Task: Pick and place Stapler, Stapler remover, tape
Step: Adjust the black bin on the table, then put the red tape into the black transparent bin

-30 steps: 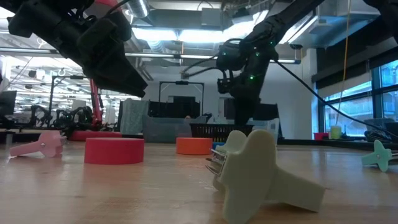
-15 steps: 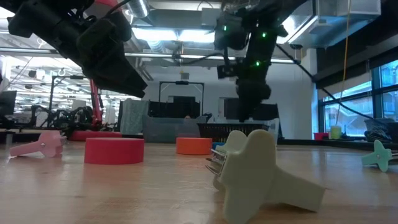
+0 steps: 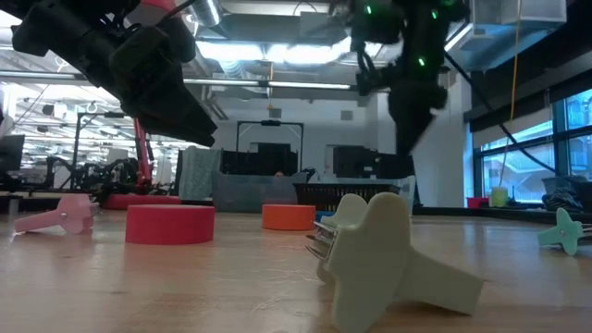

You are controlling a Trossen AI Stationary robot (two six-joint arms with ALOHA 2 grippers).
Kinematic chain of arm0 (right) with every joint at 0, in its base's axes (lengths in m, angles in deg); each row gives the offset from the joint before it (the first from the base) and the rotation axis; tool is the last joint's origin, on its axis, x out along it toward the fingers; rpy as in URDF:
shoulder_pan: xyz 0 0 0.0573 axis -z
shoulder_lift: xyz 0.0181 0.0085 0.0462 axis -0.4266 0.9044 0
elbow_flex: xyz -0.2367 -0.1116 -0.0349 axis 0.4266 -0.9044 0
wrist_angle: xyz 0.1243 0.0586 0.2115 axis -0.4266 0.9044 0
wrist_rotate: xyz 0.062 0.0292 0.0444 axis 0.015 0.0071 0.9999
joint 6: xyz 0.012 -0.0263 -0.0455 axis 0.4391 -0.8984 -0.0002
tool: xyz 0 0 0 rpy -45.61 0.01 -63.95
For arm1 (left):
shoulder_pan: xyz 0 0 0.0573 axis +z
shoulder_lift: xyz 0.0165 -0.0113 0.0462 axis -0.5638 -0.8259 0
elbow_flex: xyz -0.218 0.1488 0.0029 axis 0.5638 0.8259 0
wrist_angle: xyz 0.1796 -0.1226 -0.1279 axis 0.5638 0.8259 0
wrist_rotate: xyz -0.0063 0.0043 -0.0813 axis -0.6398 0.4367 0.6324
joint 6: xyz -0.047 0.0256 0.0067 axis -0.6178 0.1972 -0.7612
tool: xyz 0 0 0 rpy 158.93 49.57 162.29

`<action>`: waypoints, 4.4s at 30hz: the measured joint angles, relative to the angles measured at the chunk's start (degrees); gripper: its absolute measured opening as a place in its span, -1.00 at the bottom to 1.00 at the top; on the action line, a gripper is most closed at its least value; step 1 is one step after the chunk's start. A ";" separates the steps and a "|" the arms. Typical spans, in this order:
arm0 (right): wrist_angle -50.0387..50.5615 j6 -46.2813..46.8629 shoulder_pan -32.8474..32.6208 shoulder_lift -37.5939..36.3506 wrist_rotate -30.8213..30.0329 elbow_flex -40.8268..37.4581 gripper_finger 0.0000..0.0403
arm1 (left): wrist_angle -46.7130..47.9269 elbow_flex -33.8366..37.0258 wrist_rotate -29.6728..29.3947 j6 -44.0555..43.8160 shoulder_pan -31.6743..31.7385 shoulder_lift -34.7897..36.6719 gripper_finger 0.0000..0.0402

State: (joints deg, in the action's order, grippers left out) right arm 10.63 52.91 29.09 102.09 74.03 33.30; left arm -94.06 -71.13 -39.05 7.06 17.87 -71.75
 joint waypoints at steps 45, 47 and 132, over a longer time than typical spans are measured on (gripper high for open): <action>-12.68 2.87 11.87 -16.54 2.56 -20.39 -0.99 | 0.26 0.00 13.07 4.72 -0.04 0.04 0.12; -13.87 5.60 10.07 -19.24 4.30 -23.01 -0.95 | 0.28 0.00 15.93 5.77 -0.04 0.04 0.12; -38.59 -0.14 7.23 -22.25 4.21 -26.33 -0.69 | 5.70 -29.75 20.43 39.44 56.08 -30.85 -0.84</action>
State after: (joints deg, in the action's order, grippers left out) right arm -27.96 52.77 36.32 79.84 78.24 6.97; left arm -88.37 -100.88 -18.61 46.51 73.96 -102.61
